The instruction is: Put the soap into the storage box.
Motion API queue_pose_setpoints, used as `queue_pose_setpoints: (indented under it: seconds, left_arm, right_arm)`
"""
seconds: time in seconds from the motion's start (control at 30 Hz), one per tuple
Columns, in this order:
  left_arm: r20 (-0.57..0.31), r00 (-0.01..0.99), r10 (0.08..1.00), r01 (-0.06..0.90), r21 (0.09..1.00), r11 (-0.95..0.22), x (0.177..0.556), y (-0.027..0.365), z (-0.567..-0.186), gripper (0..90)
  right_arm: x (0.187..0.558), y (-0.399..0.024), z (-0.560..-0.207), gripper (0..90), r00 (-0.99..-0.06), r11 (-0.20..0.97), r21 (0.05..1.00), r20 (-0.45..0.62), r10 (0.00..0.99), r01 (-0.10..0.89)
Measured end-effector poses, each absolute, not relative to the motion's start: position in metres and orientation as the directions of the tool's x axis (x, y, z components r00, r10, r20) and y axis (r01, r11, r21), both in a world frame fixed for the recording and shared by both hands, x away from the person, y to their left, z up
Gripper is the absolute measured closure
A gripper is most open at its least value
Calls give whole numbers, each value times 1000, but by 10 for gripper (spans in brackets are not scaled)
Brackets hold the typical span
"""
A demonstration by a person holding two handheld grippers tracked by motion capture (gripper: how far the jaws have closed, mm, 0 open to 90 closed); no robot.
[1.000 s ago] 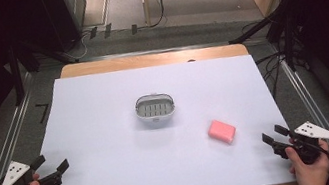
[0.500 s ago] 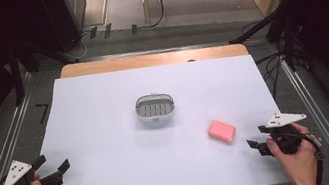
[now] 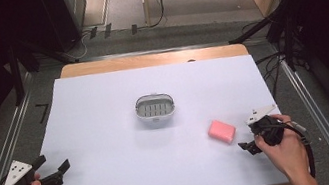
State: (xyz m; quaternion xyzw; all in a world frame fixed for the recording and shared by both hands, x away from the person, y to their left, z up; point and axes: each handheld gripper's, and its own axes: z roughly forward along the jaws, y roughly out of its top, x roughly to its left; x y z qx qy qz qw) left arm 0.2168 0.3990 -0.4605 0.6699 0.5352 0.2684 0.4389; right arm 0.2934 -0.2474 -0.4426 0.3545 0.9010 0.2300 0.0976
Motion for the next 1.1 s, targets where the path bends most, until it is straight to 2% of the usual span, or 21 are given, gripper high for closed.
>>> queue_pose_setpoints:
  seconds: [0.27,0.57,0.63,0.73,1.1]
  left_arm:
    - [-104,288,952,485,873,-52,217,398,-461,104]
    - [-99,286,953,479,876,-53,217,398,-461,103]
    - [-96,279,956,477,877,-51,216,398,-461,88]
    - [-90,268,959,481,875,-52,217,397,-461,0]
    - [-86,266,960,480,876,-54,216,397,-461,0]
  right_arm:
    - [302,-231,-438,200,-773,699,435,-9,634,568]
    - [314,-213,-437,188,-783,717,406,-6,622,566]
    - [318,-210,-437,178,-785,721,406,-15,619,561]
    - [324,-204,-439,179,-793,727,410,-14,609,551]
    - [340,-183,-443,233,-807,748,375,0,591,548]
